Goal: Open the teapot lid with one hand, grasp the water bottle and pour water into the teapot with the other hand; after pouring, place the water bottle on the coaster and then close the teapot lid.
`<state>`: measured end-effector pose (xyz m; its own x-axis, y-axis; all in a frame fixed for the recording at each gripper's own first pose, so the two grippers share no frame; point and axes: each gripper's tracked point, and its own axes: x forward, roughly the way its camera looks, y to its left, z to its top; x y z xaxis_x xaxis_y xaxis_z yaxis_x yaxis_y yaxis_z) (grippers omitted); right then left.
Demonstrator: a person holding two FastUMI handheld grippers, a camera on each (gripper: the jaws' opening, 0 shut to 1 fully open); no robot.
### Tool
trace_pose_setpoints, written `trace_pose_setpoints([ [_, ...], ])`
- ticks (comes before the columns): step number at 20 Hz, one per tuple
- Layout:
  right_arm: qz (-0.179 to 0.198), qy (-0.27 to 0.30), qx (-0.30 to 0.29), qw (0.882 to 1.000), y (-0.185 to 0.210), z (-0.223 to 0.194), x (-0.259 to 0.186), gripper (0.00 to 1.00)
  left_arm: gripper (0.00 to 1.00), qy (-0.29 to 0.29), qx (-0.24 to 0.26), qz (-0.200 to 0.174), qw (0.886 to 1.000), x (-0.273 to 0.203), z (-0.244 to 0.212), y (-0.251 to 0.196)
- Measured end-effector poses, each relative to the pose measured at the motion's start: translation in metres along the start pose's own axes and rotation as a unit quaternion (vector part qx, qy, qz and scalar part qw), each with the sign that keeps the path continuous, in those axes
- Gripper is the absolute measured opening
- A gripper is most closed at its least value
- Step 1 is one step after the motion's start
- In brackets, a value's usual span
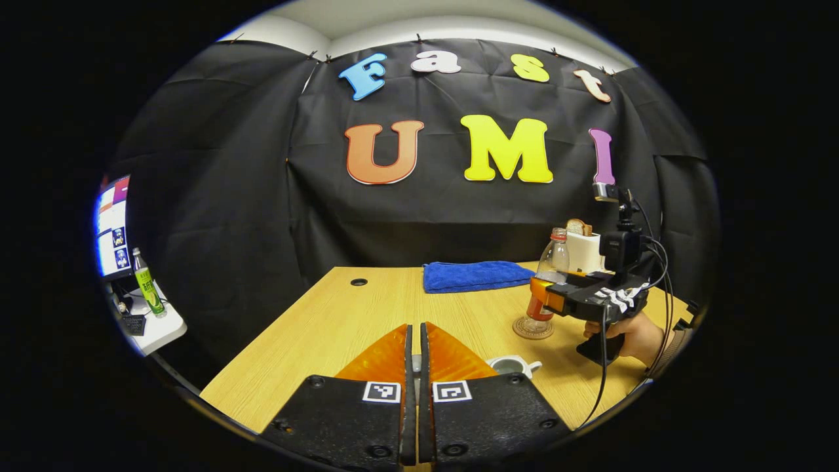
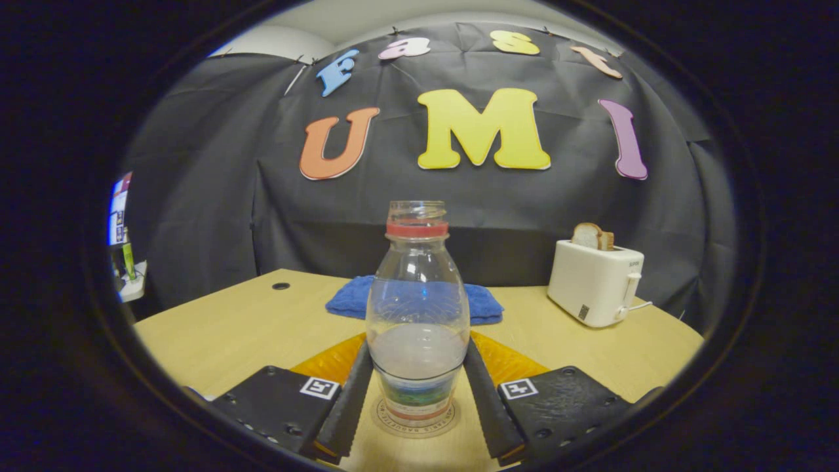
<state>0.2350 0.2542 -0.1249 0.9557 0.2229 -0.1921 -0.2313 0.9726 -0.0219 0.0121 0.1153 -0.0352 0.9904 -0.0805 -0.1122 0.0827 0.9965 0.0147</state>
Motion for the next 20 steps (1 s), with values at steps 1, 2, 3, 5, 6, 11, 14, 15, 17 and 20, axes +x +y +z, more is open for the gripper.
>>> trace_pose_setpoints([
  [1, 0.000, -0.004, -0.003, 1.000, 0.001, 0.000, 0.002, 0.74, 0.04, 0.002, 0.000, -0.001, 1.000, 0.001, -0.002, -0.001],
  [2, 0.002, -0.004, -0.005, 1.000, 0.001, 0.001, 0.002, 0.75, 0.04, 0.004, 0.001, -0.001, 1.000, 0.001, -0.003, -0.002],
  [3, 0.009, 0.000, -0.006, 1.000, 0.005, -0.003, 0.004, 0.76, 0.04, 0.005, 0.002, -0.001, 1.000, 0.001, -0.005, -0.001],
  [5, 0.015, 0.003, -0.005, 1.000, 0.006, -0.004, 0.003, 0.80, 0.04, 0.005, 0.002, -0.001, 1.000, 0.001, -0.005, -0.001],
  [6, 0.018, -0.001, -0.004, 1.000, 0.006, 0.000, 0.002, 0.87, 0.04, 0.005, 0.002, -0.001, 1.000, 0.001, -0.004, -0.002],
  [11, 0.019, -0.042, 0.000, 0.999, -0.003, 0.027, -0.022, 0.96, 0.04, -0.012, 0.005, -0.005, 1.000, 0.001, 0.005, -0.007],
  [14, 0.015, -0.070, 0.005, 0.997, -0.020, 0.044, -0.049, 0.97, 0.04, -0.038, -0.005, -0.019, 0.999, 0.003, 0.015, -0.020],
  [15, 0.018, -0.083, 0.008, 0.996, -0.024, 0.050, -0.058, 0.95, 0.04, -0.039, -0.005, -0.031, 0.999, 0.004, 0.015, -0.030],
  [17, 0.019, -0.099, 0.008, 0.995, -0.036, 0.056, -0.075, 0.96, 0.04, -0.035, -0.002, -0.046, 0.998, 0.009, 0.010, -0.041],
  [20, 0.028, -0.114, 0.009, 0.993, -0.046, 0.059, -0.103, 0.96, 0.00, -0.032, -0.002, -0.053, 0.998, 0.021, 0.002, -0.052],
])
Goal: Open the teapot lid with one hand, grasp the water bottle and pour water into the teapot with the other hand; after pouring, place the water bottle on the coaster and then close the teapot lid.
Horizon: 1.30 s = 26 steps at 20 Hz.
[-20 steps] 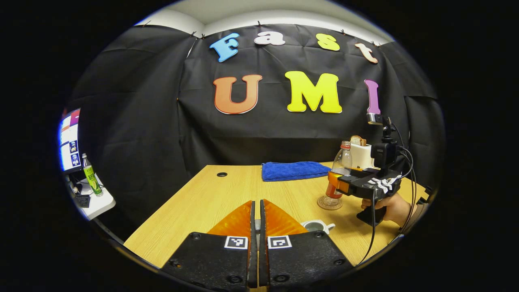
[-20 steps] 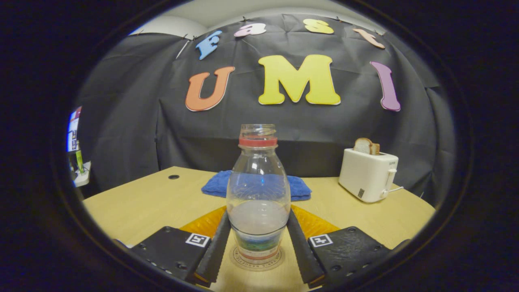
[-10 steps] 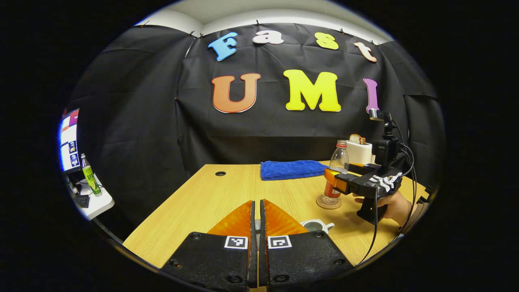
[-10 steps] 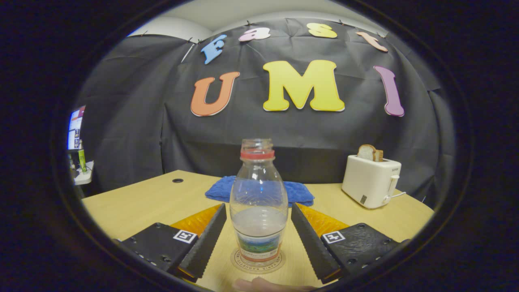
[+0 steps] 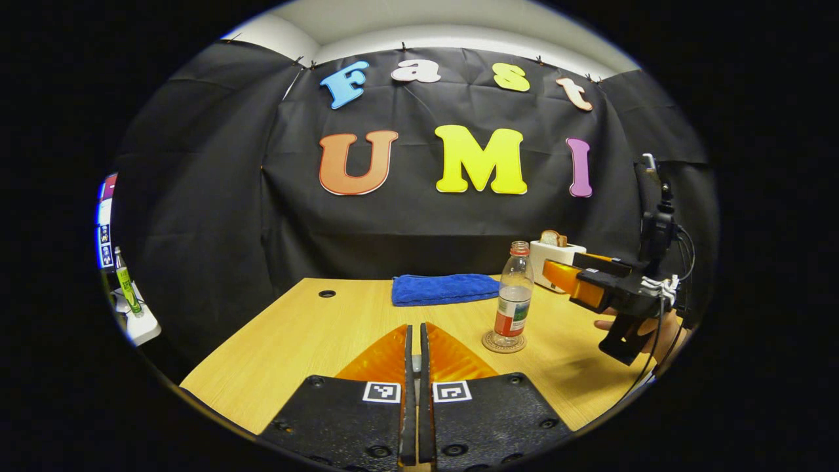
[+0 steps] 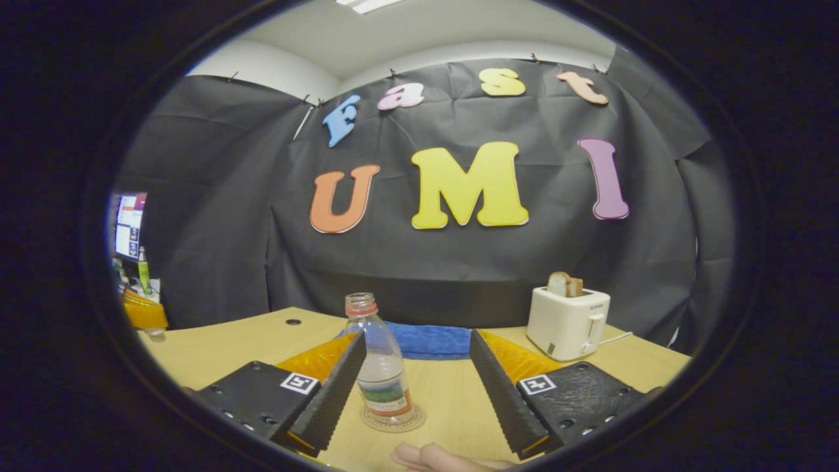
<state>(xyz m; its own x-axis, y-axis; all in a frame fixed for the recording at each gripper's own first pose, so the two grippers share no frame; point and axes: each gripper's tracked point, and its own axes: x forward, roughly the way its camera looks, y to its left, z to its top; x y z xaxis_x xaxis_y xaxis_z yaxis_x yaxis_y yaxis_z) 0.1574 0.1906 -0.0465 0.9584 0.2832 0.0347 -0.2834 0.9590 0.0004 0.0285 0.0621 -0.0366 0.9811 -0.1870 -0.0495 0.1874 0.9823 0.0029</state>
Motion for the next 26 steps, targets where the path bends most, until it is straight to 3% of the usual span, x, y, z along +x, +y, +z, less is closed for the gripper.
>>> trace_pose_setpoints([
  [1, 0.000, -0.003, 0.000, 1.000, -0.005, 0.001, -0.011, 0.96, 0.04, 0.002, -0.002, -0.002, 1.000, 0.005, -0.004, -0.004],
  [8, -0.001, -0.038, -0.007, 0.999, -0.032, -0.003, -0.076, 0.95, 0.04, -0.004, 0.025, -0.050, 0.998, 0.031, -0.032, -0.056],
  [14, -0.002, -0.049, -0.006, 0.999, -0.052, -0.014, -0.100, 0.96, 0.04, -0.004, 0.031, -0.019, 0.999, 0.048, -0.049, -0.069],
  [23, -0.012, -0.042, 0.021, 0.999, -0.073, -0.031, -0.102, 0.95, 0.04, 0.016, 0.032, -0.002, 0.999, 0.059, -0.068, -0.065],
  [26, 0.012, -0.044, 0.027, 0.999, -0.065, -0.033, -0.104, 0.96, 0.04, 0.016, 0.017, -0.003, 1.000, 0.061, -0.069, -0.061],
])
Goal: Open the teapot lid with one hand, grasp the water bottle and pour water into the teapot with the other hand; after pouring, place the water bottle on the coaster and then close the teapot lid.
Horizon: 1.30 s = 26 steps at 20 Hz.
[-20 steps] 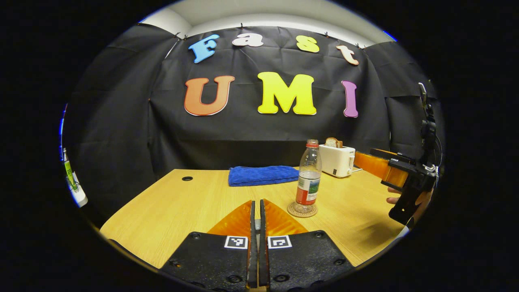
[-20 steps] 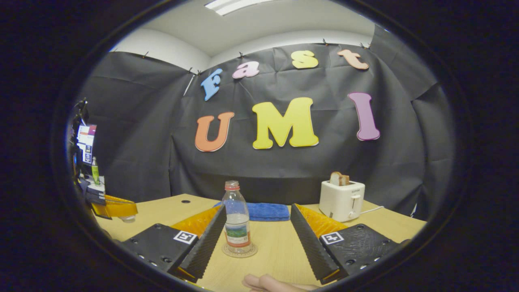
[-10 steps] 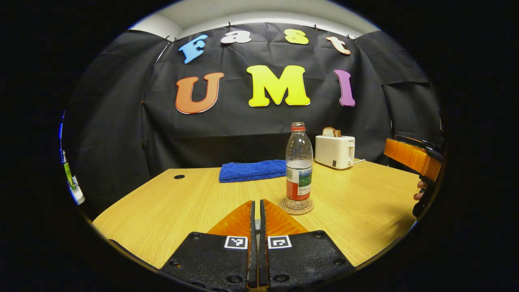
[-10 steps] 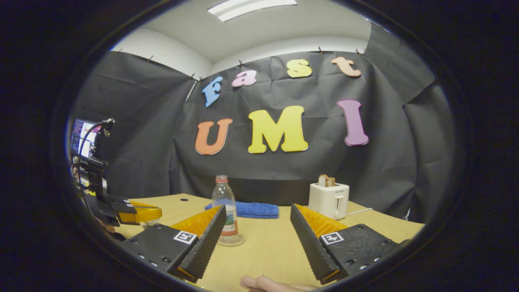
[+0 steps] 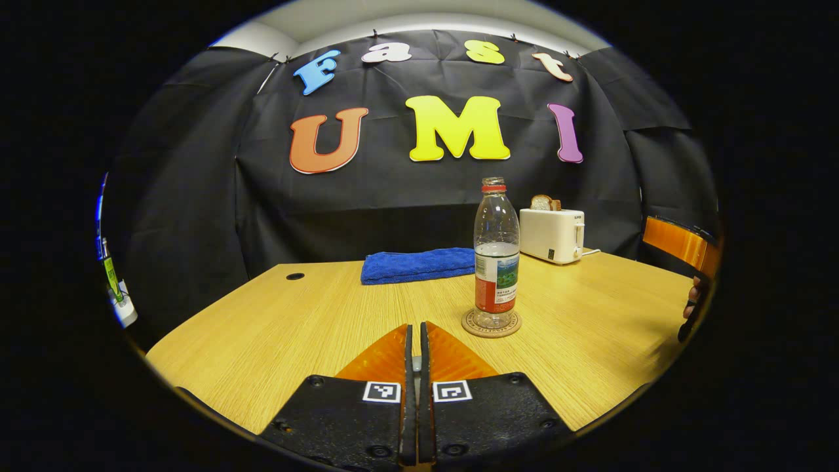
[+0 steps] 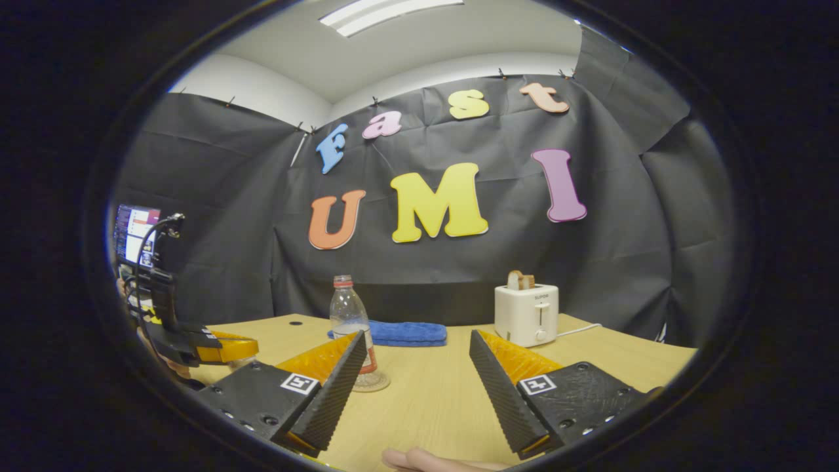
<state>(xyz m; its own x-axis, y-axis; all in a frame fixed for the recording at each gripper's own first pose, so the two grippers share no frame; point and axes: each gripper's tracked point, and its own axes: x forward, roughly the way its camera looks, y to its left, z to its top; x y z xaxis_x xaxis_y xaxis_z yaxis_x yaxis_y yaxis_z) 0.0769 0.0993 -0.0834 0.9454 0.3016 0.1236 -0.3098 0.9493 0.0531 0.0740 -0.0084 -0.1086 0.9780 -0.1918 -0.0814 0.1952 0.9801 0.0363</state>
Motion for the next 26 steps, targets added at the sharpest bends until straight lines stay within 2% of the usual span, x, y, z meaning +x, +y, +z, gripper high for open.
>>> trace_pose_setpoints([
  [4, 0.005, 0.006, -0.005, 1.000, 0.005, -0.005, -0.002, 0.96, 0.05, 0.015, -0.003, -0.003, 1.000, 0.004, -0.012, 0.000],
  [7, 0.011, 0.012, -0.009, 1.000, 0.012, -0.007, -0.005, 0.95, 0.06, 0.010, 0.014, 0.015, 1.000, 0.006, -0.010, 0.003],
  [10, 0.010, 0.017, -0.021, 1.000, 0.016, -0.007, -0.008, 0.96, 0.08, 0.019, 0.016, 0.016, 1.000, 0.007, -0.013, 0.000],
  [12, 0.010, 0.021, -0.033, 0.999, 0.019, -0.006, -0.011, 0.96, 0.20, 0.027, 0.003, 0.003, 1.000, 0.005, -0.012, -0.008],
  [13, 0.012, 0.024, -0.036, 0.999, 0.020, -0.005, -0.013, 0.96, 0.38, 0.034, -0.002, 0.000, 0.999, 0.004, -0.014, -0.010],
  [14, 0.015, 0.027, -0.035, 0.999, 0.023, -0.005, -0.015, 0.96, 0.39, 0.038, -0.003, 0.004, 0.999, 0.003, -0.013, -0.009],
  [15, 0.014, 0.034, -0.034, 0.999, 0.022, -0.003, -0.018, 0.96, 0.57, 0.038, 0.001, 0.015, 0.999, 0.003, -0.011, -0.006],
  [17, 0.004, 0.039, -0.027, 0.999, 0.016, 0.005, -0.024, 0.96, 0.74, 0.034, 0.007, 0.026, 0.999, 0.000, -0.003, -0.005],
  [18, -0.006, 0.038, -0.028, 0.999, 0.011, 0.012, -0.029, 0.96, 0.77, 0.026, 0.003, 0.027, 0.999, -0.005, 0.005, -0.005],
  [22, -0.062, 0.022, -0.051, 0.997, -0.014, 0.047, -0.052, 0.95, 0.78, -0.010, -0.026, 0.020, 0.999, -0.035, 0.048, -0.017],
  [23, -0.075, 0.020, -0.055, 0.995, -0.020, 0.055, -0.059, 0.95, 0.99, -0.020, -0.029, 0.021, 0.999, -0.043, 0.060, -0.016],
  [26, -0.103, 0.022, -0.055, 0.993, -0.032, 0.073, -0.081, 0.95, 1.00, -0.055, -0.036, 0.025, 0.998, -0.077, 0.095, -0.019],
])
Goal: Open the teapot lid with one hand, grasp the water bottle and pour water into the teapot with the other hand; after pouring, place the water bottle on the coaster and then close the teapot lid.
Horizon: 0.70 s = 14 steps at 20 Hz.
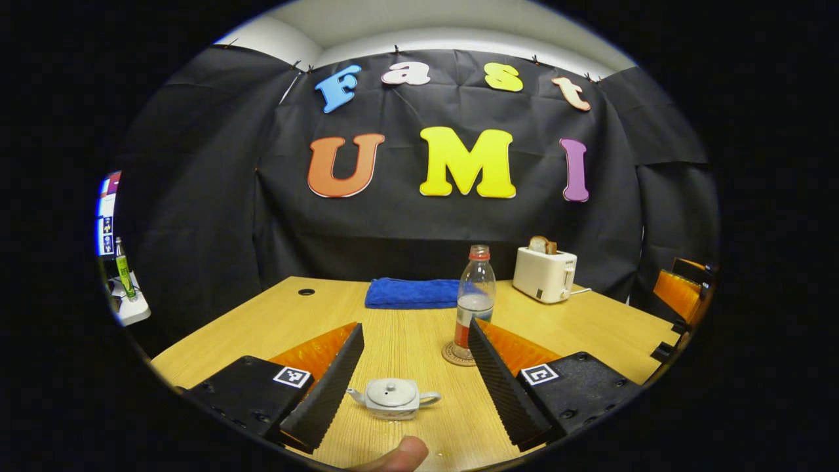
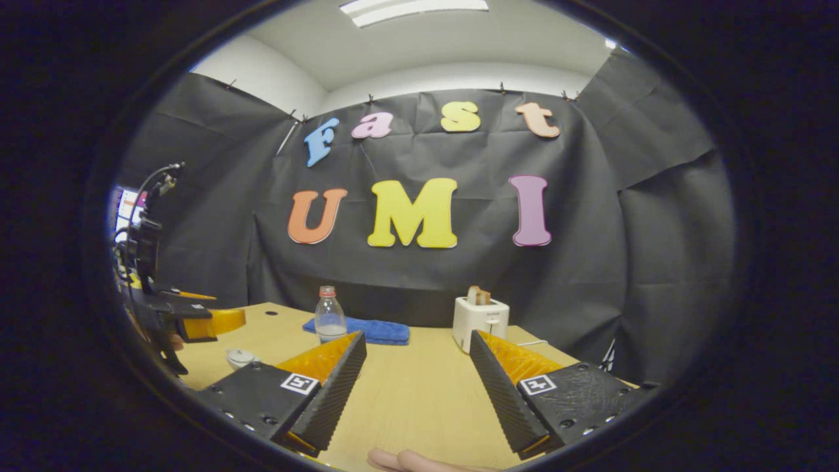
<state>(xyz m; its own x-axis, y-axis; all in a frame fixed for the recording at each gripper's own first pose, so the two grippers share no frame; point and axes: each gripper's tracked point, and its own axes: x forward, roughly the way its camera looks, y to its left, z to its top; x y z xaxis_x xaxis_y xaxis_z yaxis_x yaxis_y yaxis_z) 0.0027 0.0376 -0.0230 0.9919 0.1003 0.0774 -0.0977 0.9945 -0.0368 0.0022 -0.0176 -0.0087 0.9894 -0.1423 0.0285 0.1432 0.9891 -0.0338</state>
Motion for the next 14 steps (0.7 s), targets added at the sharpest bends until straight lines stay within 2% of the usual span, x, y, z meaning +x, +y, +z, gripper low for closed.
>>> trace_pose_setpoints([
  [5, -0.016, 0.011, -0.010, 1.000, -0.010, 0.015, -0.028, 0.96, 1.00, -0.018, 0.003, 0.017, 1.000, -0.040, 0.030, 0.003],
  [8, -0.027, 0.028, -0.011, 0.999, -0.014, 0.013, -0.031, 0.95, 1.00, -0.011, 0.004, 0.023, 1.000, -0.048, 0.030, 0.008],
  [10, -0.020, 0.037, -0.005, 0.999, -0.010, 0.009, -0.031, 0.95, 1.00, -0.005, 0.002, 0.016, 1.000, -0.048, 0.028, 0.005],
  [11, -0.021, 0.038, -0.007, 0.999, -0.011, 0.008, -0.031, 0.95, 0.95, -0.002, 0.004, 0.009, 1.000, -0.046, 0.026, 0.001],
  [12, -0.025, 0.038, -0.012, 0.999, -0.013, 0.007, -0.030, 0.97, 1.00, 0.000, 0.009, 0.004, 1.000, -0.046, 0.025, -0.003],
  [13, -0.028, 0.038, -0.015, 0.999, -0.015, 0.007, -0.029, 0.95, 1.00, 0.001, 0.014, 0.004, 1.000, -0.044, 0.023, -0.002],
  [14, -0.029, 0.039, -0.016, 0.999, -0.014, 0.006, -0.029, 0.97, 1.00, 0.002, 0.018, 0.003, 1.000, -0.044, 0.022, -0.003],
])
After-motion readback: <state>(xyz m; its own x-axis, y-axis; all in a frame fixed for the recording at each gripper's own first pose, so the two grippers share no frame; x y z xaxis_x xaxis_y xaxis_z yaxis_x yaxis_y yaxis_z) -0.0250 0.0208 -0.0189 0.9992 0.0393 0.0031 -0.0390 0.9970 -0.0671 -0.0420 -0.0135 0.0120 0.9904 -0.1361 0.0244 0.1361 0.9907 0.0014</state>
